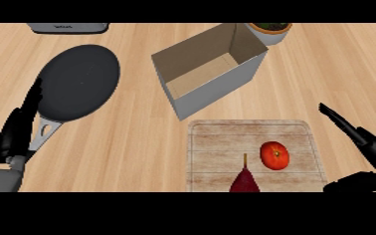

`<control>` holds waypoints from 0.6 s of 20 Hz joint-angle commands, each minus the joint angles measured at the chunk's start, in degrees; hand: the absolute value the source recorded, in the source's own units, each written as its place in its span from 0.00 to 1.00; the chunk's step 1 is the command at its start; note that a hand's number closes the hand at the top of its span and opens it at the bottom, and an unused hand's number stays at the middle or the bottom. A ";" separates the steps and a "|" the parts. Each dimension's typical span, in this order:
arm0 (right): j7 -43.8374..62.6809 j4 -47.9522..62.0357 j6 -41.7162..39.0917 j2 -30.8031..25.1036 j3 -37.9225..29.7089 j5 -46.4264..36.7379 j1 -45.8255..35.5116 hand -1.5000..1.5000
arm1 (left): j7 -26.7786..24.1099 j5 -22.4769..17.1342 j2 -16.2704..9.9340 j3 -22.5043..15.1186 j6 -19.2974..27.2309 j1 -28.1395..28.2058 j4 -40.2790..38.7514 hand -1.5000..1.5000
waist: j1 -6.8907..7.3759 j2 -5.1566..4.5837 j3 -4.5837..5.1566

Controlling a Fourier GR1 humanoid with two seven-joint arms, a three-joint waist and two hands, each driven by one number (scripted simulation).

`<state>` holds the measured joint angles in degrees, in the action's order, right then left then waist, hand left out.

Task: Pick the tomato from the cutting board and place it in the cardboard box

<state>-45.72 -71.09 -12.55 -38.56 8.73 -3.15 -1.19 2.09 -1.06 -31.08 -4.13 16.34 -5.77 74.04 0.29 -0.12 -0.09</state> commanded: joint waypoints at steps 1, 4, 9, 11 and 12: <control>-0.01 0.66 1.90 -5.74 2.79 -9.96 -1.43 0.00 | 0.49 1.03 -0.12 0.14 0.34 -1.07 0.28 0.50 | 0.09 0.07 0.09; 4.32 0.48 0.01 -7.47 5.28 -14.24 -5.20 0.00 | 1.10 0.77 0.33 -0.02 -0.45 -0.09 1.45 0.50 | 0.73 0.09 0.09; 18.75 -5.04 -5.92 -7.33 10.38 -19.45 -11.35 0.00 | 0.86 0.75 -0.71 1.29 -1.67 0.12 1.38 0.50 | 0.85 0.19 0.17; 21.08 -7.04 -7.12 -6.89 11.86 -21.71 -10.61 0.00 | 0.27 0.90 0.35 1.60 -1.71 0.40 0.04 0.50 | 0.11 0.19 0.16; 24.83 -8.33 -9.37 -5.78 12.80 -21.93 -12.87 0.00 | 0.49 2.16 1.42 0.58 0.32 2.51 3.18 0.50 | 0.58 0.26 0.15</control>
<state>-29.09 -75.86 -18.14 -45.24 18.36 -21.57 -11.11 3.22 0.49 -30.40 -3.60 15.98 -5.77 75.03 0.71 0.02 0.05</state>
